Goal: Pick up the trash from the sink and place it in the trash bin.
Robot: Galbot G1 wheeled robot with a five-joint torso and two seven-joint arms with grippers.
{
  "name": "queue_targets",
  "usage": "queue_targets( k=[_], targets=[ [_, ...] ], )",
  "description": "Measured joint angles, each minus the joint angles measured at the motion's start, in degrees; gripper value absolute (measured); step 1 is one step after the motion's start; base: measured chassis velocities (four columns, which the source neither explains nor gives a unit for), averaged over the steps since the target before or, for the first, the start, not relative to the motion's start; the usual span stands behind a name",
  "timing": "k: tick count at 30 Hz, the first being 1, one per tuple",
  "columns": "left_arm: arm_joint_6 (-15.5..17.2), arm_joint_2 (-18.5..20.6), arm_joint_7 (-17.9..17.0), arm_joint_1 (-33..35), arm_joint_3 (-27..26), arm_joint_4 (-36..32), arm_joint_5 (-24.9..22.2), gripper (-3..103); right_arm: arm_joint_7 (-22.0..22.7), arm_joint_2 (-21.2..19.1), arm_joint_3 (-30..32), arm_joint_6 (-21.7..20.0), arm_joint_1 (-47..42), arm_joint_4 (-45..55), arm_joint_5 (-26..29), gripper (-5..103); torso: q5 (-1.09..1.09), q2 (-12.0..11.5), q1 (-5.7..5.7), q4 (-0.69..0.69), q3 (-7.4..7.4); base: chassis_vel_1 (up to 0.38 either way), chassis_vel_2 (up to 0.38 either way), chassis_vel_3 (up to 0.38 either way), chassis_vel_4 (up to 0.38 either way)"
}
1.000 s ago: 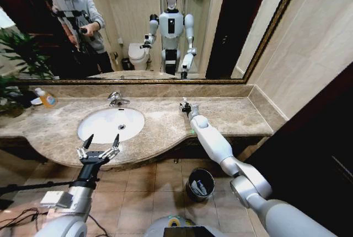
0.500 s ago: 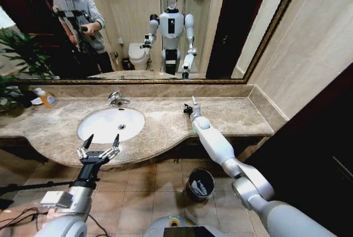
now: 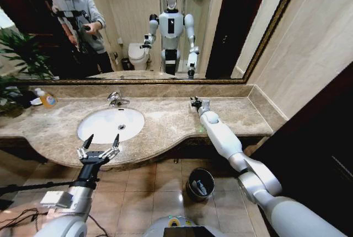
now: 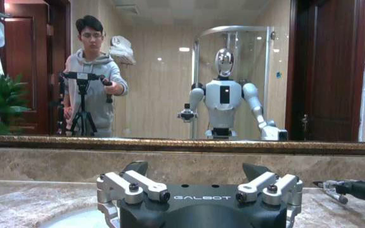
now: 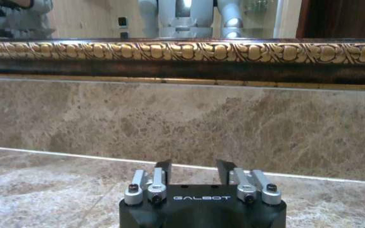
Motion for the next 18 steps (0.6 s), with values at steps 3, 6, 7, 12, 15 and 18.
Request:
queue_targets(
  k=[3, 6, 7, 12, 15, 18],
  targets=[
    [0.0, 0.0, 0.0, 0.0, 0.0, 0.0, 0.0, 100, -0.17, 0.22, 0.15, 0.59, 0.66, -1.74, -0.34, 60, 0.01, 0.0, 0.0, 0.0, 0.0, 0.0, 0.0, 0.0, 0.0],
    [0.0, 0.0, 0.0, 0.0, 0.0, 0.0, 0.0, 100, -0.17, 0.21, 0.47, 0.66, 0.82, -2.66, -1.44, 71, 0.0, 0.0, 0.0, 0.0, 0.0, 0.0, 0.0, 0.0, 0.0],
    [0.0, 0.0, 0.0, 0.0, 0.0, 0.0, 0.0, 100, -0.17, 0.16, 0.61, 0.65, 0.81, -2.89, -1.95, 76, 0.01, 0.0, 0.0, 0.0, 0.0, 0.0, 0.0, 0.0, 0.0],
    [0.0, 0.0, 0.0, 0.0, 0.0, 0.0, 0.0, 100, 0.01, 0.05, 1.05, 0.5, 0.72, -3.64, -2.59, 87, 0.01, 0.0, 0.0, 0.0, 0.0, 0.0, 0.0, 0.0, 0.0],
    [0.0, 0.0, 0.0, 0.0, 0.0, 0.0, 0.0, 100, 0.03, -0.05, 1.23, 0.41, 0.56, -4.01, -2.71, 96, 0.0, 0.0, 0.0, 0.0, 0.0, 0.0, 0.0, 0.0, 0.0],
    [0.0, 0.0, 0.0, 0.0, 0.0, 0.0, 0.0, 100, 0.06, -0.11, 1.51, -0.02, 0.24, -4.56, -2.56, 101, 0.01, 0.0, 0.0, 0.0, 0.0, 0.0, 0.0, 0.0, 0.0]
  ],
)
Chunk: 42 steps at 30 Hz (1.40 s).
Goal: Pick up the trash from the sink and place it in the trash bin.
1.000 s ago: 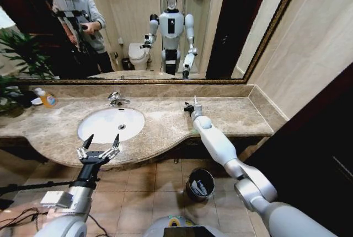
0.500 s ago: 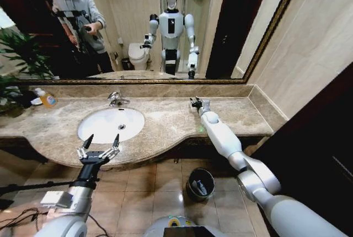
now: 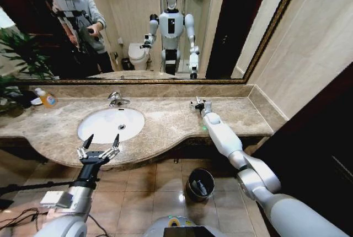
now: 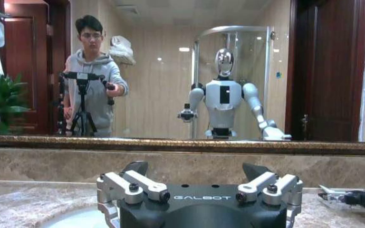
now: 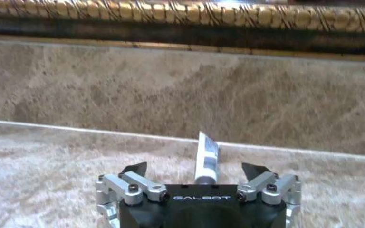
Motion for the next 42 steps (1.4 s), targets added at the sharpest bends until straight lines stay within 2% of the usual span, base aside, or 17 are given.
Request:
queue_targets(
  k=[3, 4, 6, 12, 17, 20, 21, 24, 25, 30, 33, 37, 39, 42],
  targets=[
    [0.0, 0.0, 0.0, 0.0, 0.0, 0.0, 0.0, 100, -0.11, 0.02, 0.33, -0.21, -0.01, -0.34, 0.19, 98, 0.0, 0.0, 0.0, 0.0, 0.0, 0.0, 0.0, 0.0, 0.0],
    [0.0, 0.0, 0.0, 0.0, 0.0, 0.0, 0.0, 100, -0.43, -0.01, 0.6, -0.47, -0.01, -0.5, 0.35, 90, 0.0, 0.0, 0.0, 0.0, 0.0, 0.0, 0.0, 0.0, 0.0],
    [0.0, 0.0, 0.0, 0.0, 0.0, 0.0, 0.0, 100, -0.45, -0.04, 0.65, -0.51, -0.01, -0.54, 0.37, 90, 0.0, 0.0, 0.0, 0.0, 0.0, 0.0, 0.0, 0.0, 0.0],
    [0.0, 0.0, 0.0, 0.0, 0.0, 0.0, 0.0, 100, -0.45, -0.69, 1.01, -0.96, -0.4, 0.07, 0.63, 66, 0.0, 0.0, 0.0, 0.0, 0.0, 0.0, 0.0, 0.0, 0.0],
    [0.0, 0.0, 0.0, 0.0, 0.0, 0.0, 0.0, 100, -0.57, -1.36, 1.01, -1.16, -0.71, 0.67, 0.72, 58, 0.0, 0.0, 0.0, 0.0, 0.0, 0.0, 0.0, 0.0, 0.0],
    [0.0, 0.0, 0.0, 0.0, 0.0, 0.0, 0.0, 100, -0.65, -1.87, 0.86, -1.41, -1.04, 1.34, 0.71, 47, 0.0, 0.0, 0.0, 0.0, 0.0, 0.0, 0.0, 0.0, 0.0],
    [0.0, 0.0, 0.0, 0.0, 0.0, 0.0, 0.0, 100, -0.65, -1.87, 0.86, -1.41, -1.04, 1.34, 0.71, 47, 0.0, 0.0, 0.0, 0.0, 0.0, 0.0, 0.0, 0.0, 0.0],
    [0.0, 0.0, 0.0, 0.0, 0.0, 0.0, 0.0, 100, -0.65, -2.04, 0.71, -1.49, -1.47, 2.11, 0.14, 35, 0.0, 0.0, 0.0, 0.0, 0.0, 0.0, 0.0, 0.0, 0.0],
    [0.0, 0.0, 0.0, 0.0, 0.0, 0.0, 0.0, 100, -0.65, -2.04, 0.71, -1.49, -1.47, 2.11, 0.14, 35, 0.0, 0.0, 0.0, 0.0, 0.0, 0.0, 0.0, 0.0, 0.0],
    [0.0, 0.0, 0.0, 0.0, 0.0, 0.0, 0.0, 100, -0.62, -2.55, 0.61, -1.81, -2.38, 4.1, -0.02, 19, 0.0, 0.0, 0.0, 0.01, 0.0, 0.0, 0.0, 0.0, 0.0],
    [0.0, 0.0, 0.0, 0.0, 0.0, 0.0, 0.0, 100, -0.56, -3.65, 0.35, -2.31, -3.42, 6.54, 0.63, 18, 0.0, 0.0, 0.0, 0.01, 0.0, 0.0, 0.0, 0.0, 0.0],
    [0.0, 0.0, 0.0, 0.0, 0.0, 0.0, 0.0, 100, -0.71, -7.45, -0.28, -3.95, -5.65, 13.01, 2.09, 18, 0.0, 0.0, 0.0, 0.01, -0.01, 0.0, 0.0, 0.0, 0.0],
    [0.0, 0.0, -0.01, 0.01, 0.0, 0.01, 0.0, 100, 0.01, -10.82, 0.33, -5.96, -9.79, 21.56, 4.56, 18, 0.01, 0.0, 0.0, 0.0, 0.0, 0.0, 0.0, 0.0, 0.0],
    [0.0, 0.01, -0.01, 0.01, 0.0, 0.01, 0.0, 100, 0.71, -13.15, 1.61, -7.84, -13.67, 28.75, 6.92, 18, 0.02, 0.0, 0.0, 0.01, 0.0, 0.0, 0.0, 0.0, 0.0]
  ],
)
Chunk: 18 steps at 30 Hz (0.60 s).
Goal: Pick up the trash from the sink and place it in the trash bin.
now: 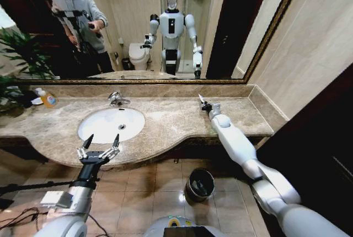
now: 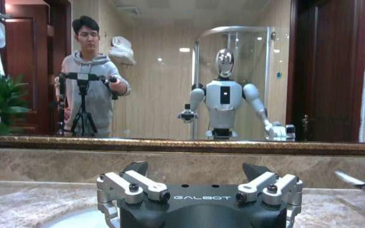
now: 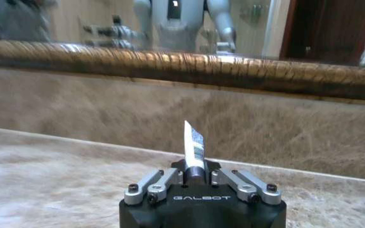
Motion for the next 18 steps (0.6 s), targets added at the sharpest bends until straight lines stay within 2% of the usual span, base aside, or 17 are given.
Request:
queue_targets(
  k=[4, 5, 8, 11, 13, 14, 16, 17, 18],
  targets=[
    [0.0, -0.01, 0.0, -0.01, 0.0, 0.0, 0.0, 100, 1.27, -7.14, 5.01, -1.31, -13.74, 19.39, 3.34, 18, -0.03, 0.02, -0.01, -0.02, -0.02, 0.0, 0.0, 0.0, 0.0],
    [0.0, -0.01, 0.0, -0.01, 0.0, 0.0, 0.0, 100, 1.27, -7.14, 5.01, -1.31, -13.74, 19.39, 3.34, 18, -0.03, 0.02, -0.01, -0.02, -0.02, 0.0, 0.0, 0.0, 0.0],
    [0.0, -0.01, 0.02, -0.01, 0.0, 0.0, 0.0, 100, 2.45, -9.39, 7.77, -0.53, -25.29, 29.97, 3.75, 18, 0.01, 0.02, -0.02, -0.06, -0.02, 0.0, 0.0, 0.0, 0.0],
    [0.0, -0.01, 0.01, -0.01, 0.0, 0.0, 0.0, 100, 2.78, -9.38, 8.42, 0.53, -29.63, 33.72, 2.5, 18, -0.03, 0.02, -0.03, -0.03, -0.02, 0.0, 0.0, 0.0, 0.0],
    [0.0, -0.01, 0.0, -0.01, 0.0, 0.0, 0.0, 100, 2.77, -7.94, 10.56, 3.0, -37.45, 38.24, -0.38, 18, 0.01, 0.02, -0.01, 0.03, -0.01, 0.0, 0.0, 0.0, 0.0],
    [0.0, -0.01, 0.0, -0.01, 0.0, 0.0, 0.0, 100, 2.77, -7.94, 10.56, 3.0, -37.45, 38.24, -0.38, 18, 0.01, 0.02, -0.01, 0.03, -0.01, 0.0, 0.0, 0.0, 0.0],
    [0.0, -0.01, 0.0, -0.01, 0.0, 0.0, 0.0, 100, 2.36, -6.13, 13.49, 5.38, -43.98, 40.42, -2.99, 18, -0.07, 0.02, 0.0, 0.02, -0.01, 0.0, 0.0, 0.0, 0.0],
    [0.0, -0.01, 0.0, -0.01, 0.0, 0.0, 0.0, 100, 0.7, -4.02, 16.31, 7.78, -49.91, 41.18, -5.33, 18, -0.02, 0.02, -0.01, -0.04, -0.01, 0.0, 0.0, 0.0, 0.0],
    [0.0, 0.0, 0.01, -0.01, 0.0, 0.0, 0.0, 100, -0.36, -3.06, 17.66, 9.05, -52.21, 41.27, -6.29, 18, -0.02, 0.02, -0.01, -0.03, -0.01, 0.0, 0.0, 0.0, 0.0]
  ],
)
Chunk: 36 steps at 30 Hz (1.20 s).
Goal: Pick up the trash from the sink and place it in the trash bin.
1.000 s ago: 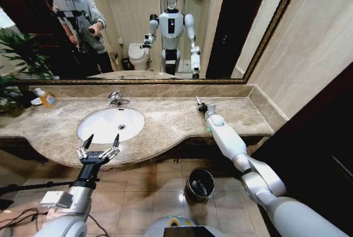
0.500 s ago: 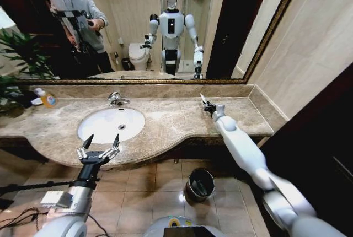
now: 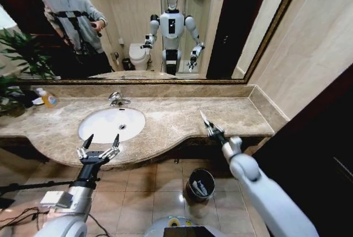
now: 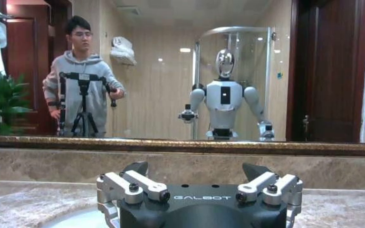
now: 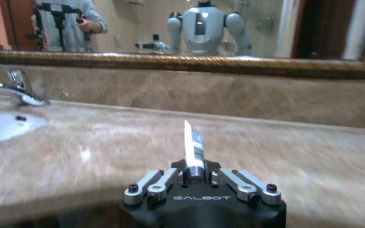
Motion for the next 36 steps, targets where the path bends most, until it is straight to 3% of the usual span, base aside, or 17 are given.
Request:
queue_targets(
  k=[2, 8, 14, 24, 34, 36],
  targets=[
    [0.0, 0.0, 0.01, 0.0, 0.0, 0.0, 0.0, 100, -1.58, 2.29, 2.1, 3.04, -4.46, -0.71, -2.1, 18, -0.01, 0.01, -0.01, -0.01, -0.01, 0.0, 0.0, 0.0, 0.0],
    [0.0, 0.0, 0.0, 0.0, 0.0, 0.0, 0.0, 100, -2.83, 6.2, 2.75, 6.92, -8.57, -6.06, -6.34, 18, -0.03, 0.0, 0.0, 0.01, 0.0, 0.0, 0.0, 0.0, 0.0],
    [0.0, -0.01, 0.0, 0.0, 0.0, 0.0, 0.0, 100, -4.32, 11.74, 0.06, 10.3, -6.8, -21.75, -13.78, 18, -0.01, -0.01, 0.0, 0.02, 0.01, 0.0, 0.0, 0.0, 0.0],
    [0.0, -0.01, 0.0, 0.0, 0.0, 0.0, 0.0, 100, -3.99, 16.12, -2.76, 7.12, 4.84, -47.63, -18.21, 18, -0.01, -0.01, 0.01, 0.03, 0.01, 0.0, 0.0, 0.0, 0.0],
    [0.0, 0.0, 0.0, 0.0, 0.0, 0.0, 0.0, 100, -3.61, 17.39, -3.51, 8.02, 10.79, -57.82, -19.59, 14, -0.01, -0.02, 0.01, 0.03, 0.01, 0.0, 0.0, 0.0, 0.0],
    [0.0, 0.0, 0.0, 0.0, 0.0, 0.0, 0.0, 100, -3.77, 17.02, -3.57, 8.18, 11.04, -58.19, -18.9, 22, -0.01, -0.02, 0.01, 0.02, 0.02, 0.0, 0.0, 0.0, 0.0]
  ],
)
